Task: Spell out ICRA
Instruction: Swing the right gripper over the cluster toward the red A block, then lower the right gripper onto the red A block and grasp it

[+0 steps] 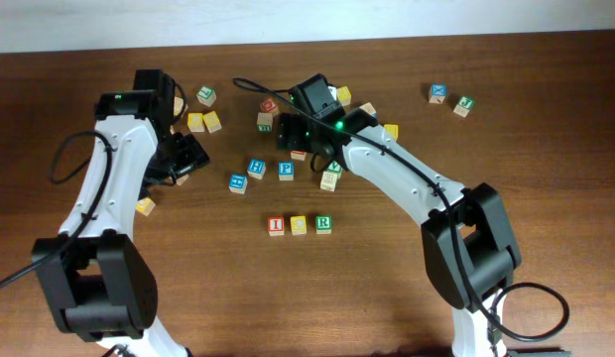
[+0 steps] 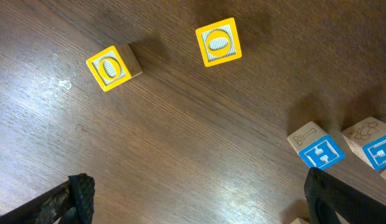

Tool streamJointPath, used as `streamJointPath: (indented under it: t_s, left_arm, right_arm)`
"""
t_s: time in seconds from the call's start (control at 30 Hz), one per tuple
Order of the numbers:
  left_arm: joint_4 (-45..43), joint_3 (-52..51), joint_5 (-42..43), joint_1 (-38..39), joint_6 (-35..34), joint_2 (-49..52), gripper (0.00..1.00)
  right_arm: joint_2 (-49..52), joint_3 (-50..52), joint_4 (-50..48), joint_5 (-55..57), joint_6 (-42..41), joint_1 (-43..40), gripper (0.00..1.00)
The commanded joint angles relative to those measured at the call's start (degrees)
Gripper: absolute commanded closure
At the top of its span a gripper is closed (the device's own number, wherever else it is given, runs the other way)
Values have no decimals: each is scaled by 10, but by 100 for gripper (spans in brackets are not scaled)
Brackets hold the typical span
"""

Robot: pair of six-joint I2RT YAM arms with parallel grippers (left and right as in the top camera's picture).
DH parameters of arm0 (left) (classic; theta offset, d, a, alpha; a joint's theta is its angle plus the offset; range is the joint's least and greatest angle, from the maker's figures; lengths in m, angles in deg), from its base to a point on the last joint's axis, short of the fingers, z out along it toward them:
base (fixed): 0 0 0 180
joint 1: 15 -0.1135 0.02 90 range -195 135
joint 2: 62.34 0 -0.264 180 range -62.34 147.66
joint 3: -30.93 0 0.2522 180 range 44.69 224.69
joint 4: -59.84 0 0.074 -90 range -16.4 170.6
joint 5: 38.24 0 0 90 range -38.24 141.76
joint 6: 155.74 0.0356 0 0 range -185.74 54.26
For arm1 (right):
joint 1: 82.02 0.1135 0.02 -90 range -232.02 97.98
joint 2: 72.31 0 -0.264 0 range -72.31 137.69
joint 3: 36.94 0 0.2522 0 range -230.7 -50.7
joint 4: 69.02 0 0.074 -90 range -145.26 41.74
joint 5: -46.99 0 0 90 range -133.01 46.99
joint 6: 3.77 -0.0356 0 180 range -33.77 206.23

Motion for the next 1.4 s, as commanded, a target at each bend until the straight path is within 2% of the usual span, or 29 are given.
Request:
streamJointPath:
  t_s: [0.0,0.37,0.43,0.5,0.7,0.77,0.8,1.0,1.1,1.13,1.23,1.37]
  left_arm:
    - [0,-2,-4,-1,7,-4,1]
    - [1,-2,-4,-1,7,-4,1]
    - [1,-2,-4,-1,7,-4,1]
    - [1,-2,-4,-1,7,-4,1]
    - [1,-2,-4,-1,7,-4,1]
    - [0,-2,-4,-1,7,-4,1]
    - [1,-2,-4,-1,7,-4,1]
    - [1,-2,-4,-1,7,-4,1]
    - [1,-2,-4,-1,7,-4,1]
    - [1,-2,-4,-1,7,-4,1]
    - [1,-2,-4,-1,7,-4,1]
    - [1,-2,-4,-1,7,-4,1]
  right_arm:
    - [5,-7,-2,50,-5,15,9]
    - [27,-7,-57,96,-8,47,13]
    - [47,-7,-59,126,-39,51,13]
    - [55,-7,-57,137,-41,51,19]
    - [89,-7,-45,145,-95,51,19]
    - [96,-7,-56,147,-95,50,25]
    - [99,-7,-56,147,-95,49,33]
    - [122,-7,-57,155,-95,48,33]
    - [122,-7,-65,175,-83,46,40]
    - [122,-7,-66,175,-83,46,47]
    - [122,-7,-73,175,-56,42,50]
    - [122,-7,-73,174,-47,42,64]
